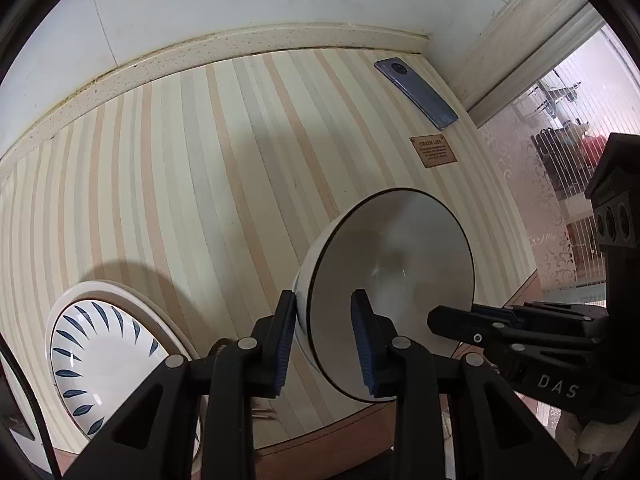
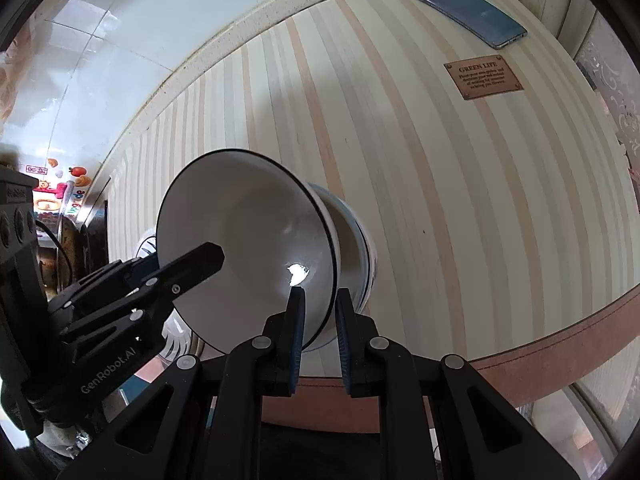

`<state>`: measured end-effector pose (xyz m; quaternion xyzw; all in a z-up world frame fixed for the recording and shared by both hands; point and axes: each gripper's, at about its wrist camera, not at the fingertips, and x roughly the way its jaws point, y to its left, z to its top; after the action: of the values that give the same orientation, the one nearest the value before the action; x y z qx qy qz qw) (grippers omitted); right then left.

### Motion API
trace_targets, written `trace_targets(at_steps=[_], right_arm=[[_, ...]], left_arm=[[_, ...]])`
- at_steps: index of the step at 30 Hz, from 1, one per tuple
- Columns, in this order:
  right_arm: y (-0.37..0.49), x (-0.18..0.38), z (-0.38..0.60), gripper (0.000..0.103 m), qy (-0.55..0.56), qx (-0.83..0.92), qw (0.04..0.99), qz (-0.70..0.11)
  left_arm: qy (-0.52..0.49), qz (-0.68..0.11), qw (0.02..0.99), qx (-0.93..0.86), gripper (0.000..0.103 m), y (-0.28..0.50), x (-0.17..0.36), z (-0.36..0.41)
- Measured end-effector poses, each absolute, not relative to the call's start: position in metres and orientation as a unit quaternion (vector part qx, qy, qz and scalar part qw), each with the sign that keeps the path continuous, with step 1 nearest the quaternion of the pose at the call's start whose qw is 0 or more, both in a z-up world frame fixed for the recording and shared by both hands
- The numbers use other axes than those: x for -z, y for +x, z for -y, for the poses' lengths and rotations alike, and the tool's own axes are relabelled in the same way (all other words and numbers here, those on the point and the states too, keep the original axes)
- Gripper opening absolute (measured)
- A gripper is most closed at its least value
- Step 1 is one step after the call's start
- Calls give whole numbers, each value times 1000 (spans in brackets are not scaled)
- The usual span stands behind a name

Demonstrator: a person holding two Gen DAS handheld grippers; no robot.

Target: Organize plates and bowls

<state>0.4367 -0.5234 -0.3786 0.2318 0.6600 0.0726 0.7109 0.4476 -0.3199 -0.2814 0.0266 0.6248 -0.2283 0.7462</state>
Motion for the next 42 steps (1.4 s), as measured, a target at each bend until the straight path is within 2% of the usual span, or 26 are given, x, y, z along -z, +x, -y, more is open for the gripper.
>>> trace_targets(at_steps=[15, 20, 23, 25, 26, 28, 29, 31, 32, 33, 35, 40, 41, 42], right_arm=[[434, 389, 516, 17, 223, -66, 706, -669], [433, 387, 515, 22, 240, -58, 700, -670], [428, 375, 516, 35, 235, -47, 708, -664], [422, 360, 514, 52, 226, -41, 721, -654], [419, 352, 514, 57, 222, -38, 728, -648], [412, 335, 512, 73, 207, -27, 744, -635], [409, 327, 511, 74, 200, -21, 753, -627], [403, 314, 511, 76, 197, -14, 763, -615], [399, 307, 512, 78, 199, -10, 767, -609], [395, 299, 513, 81, 199, -7, 771, -604], [389, 286, 514, 84, 192, 3, 778, -598], [369, 247, 514, 88, 156, 22, 806, -571], [365, 239, 513, 88, 154, 22, 809, -566], [362, 235, 512, 89, 153, 22, 812, -563]], left_arm=[[52, -632, 738, 231, 26, 436, 301, 325], [65, -625, 744, 227, 26, 436, 293, 326], [90, -604, 760, 220, 26, 434, 273, 325], [106, -582, 777, 214, 26, 430, 256, 321], [109, -572, 784, 213, 28, 429, 248, 319], [115, -557, 795, 212, 29, 424, 232, 315], [115, -552, 798, 213, 30, 422, 226, 313], [113, -546, 801, 218, 34, 416, 213, 310], [113, -543, 802, 219, 41, 415, 207, 309], [113, -541, 803, 222, 58, 413, 202, 308], [104, -531, 809, 230, 78, 409, 190, 305], [93, -502, 828, 232, 79, 402, 160, 297], [90, -500, 829, 234, 83, 400, 156, 295], [90, -497, 831, 234, 93, 399, 152, 294]])
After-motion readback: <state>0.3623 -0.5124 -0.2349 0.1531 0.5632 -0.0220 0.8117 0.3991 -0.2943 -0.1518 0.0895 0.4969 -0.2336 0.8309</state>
